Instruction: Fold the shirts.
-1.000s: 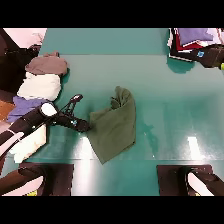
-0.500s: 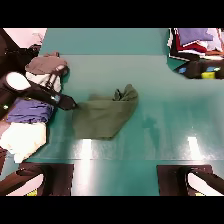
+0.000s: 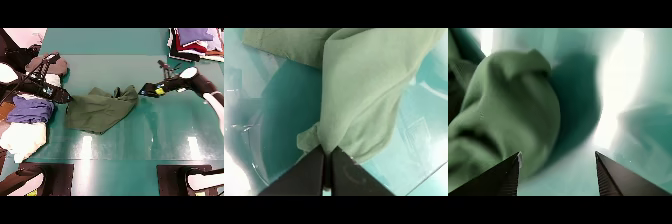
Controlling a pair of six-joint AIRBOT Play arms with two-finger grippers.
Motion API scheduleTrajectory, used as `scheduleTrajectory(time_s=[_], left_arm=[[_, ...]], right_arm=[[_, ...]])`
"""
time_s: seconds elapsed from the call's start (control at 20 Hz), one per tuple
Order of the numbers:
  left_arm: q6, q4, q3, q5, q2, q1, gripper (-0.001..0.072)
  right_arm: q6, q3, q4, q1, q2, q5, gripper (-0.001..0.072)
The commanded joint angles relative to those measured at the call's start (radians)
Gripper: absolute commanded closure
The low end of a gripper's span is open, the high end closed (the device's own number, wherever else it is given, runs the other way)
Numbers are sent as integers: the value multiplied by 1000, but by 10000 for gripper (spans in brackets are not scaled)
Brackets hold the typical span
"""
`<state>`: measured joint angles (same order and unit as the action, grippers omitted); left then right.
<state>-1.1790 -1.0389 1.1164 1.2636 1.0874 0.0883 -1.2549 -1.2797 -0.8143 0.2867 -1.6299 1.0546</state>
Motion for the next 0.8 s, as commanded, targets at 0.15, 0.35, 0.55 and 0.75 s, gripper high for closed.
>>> scheduleTrajectory(time_s=[0.15, 0.35, 0.55, 0.75], left_arm=[[0, -2, 3, 2, -1, -1, 683], [-37, -10, 19, 0, -8, -1, 684], [-80, -39, 247, 13, -76, -1, 684], [-97, 29, 531, 77, -145, -1, 684]], right_arm=[[15, -209, 6, 80, -179, 46, 529], [33, -277, -13, 64, -143, 63, 697], [-3, -418, -133, -3, 83, 128, 698], [-29, -607, -290, -42, 335, 222, 697]])
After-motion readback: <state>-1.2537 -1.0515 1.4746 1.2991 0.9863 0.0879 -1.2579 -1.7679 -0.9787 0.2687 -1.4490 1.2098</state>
